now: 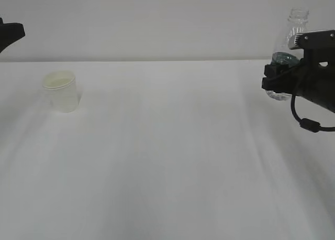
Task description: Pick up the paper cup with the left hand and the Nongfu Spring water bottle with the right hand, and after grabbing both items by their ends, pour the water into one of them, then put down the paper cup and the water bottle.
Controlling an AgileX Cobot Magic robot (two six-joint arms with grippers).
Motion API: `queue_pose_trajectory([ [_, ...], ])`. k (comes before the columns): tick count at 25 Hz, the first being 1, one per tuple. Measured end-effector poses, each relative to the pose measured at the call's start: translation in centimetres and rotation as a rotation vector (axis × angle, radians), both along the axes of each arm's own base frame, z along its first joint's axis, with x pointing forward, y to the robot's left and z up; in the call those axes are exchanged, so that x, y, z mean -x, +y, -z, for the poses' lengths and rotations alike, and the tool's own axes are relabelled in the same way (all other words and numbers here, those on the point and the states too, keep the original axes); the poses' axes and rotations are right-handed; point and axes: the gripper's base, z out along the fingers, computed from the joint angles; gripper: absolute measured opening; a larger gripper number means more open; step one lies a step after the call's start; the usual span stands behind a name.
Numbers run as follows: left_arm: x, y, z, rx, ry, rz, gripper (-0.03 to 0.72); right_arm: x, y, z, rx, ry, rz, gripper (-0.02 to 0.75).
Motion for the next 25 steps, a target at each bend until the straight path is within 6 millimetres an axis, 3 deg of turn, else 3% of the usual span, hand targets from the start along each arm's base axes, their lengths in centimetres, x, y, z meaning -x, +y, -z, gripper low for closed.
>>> queue_pose_trajectory([
  [25,0.1,-0.1,0.1,-0.020,0.005,0.017,0.470,-0.9,-0.4,7.8,0.015,-0.047,0.039,0.360],
])
